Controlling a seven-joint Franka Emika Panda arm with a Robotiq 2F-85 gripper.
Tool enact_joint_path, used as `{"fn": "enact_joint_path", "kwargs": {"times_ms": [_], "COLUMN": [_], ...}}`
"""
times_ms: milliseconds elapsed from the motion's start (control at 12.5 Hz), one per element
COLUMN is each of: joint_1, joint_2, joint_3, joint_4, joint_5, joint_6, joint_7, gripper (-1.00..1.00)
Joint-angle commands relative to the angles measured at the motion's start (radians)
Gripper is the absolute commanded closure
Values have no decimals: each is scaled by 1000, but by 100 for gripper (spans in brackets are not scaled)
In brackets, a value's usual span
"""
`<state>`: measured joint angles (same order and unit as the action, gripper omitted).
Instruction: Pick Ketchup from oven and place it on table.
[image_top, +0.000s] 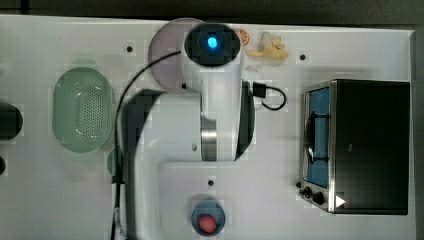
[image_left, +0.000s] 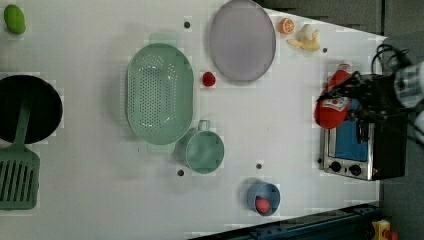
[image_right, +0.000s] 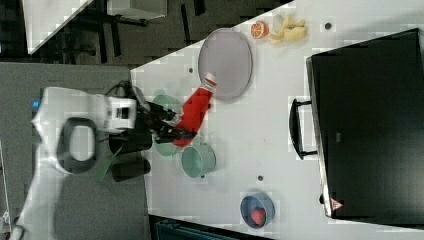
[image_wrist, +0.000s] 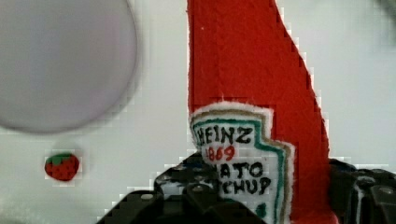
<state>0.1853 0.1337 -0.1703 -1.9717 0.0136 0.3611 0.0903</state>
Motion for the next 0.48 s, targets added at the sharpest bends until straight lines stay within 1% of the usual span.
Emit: {"fn": "enact_joint_path", "kwargs": {"times_ms": [80, 160, 320, 480], "joint_1": [-33, -32, -30, -25], "joint_2": [-25, -9, 22, 94], "joint_3": [-31, -31, -31, -29], "joint_4": [-164, -224, -279, -293], "joint_5": [-2, -2, -2, -1], "joint_6": [164, 239, 349, 419], "joint_7": [22, 22, 22, 22], "gripper": [-24, -24, -24, -24]}}
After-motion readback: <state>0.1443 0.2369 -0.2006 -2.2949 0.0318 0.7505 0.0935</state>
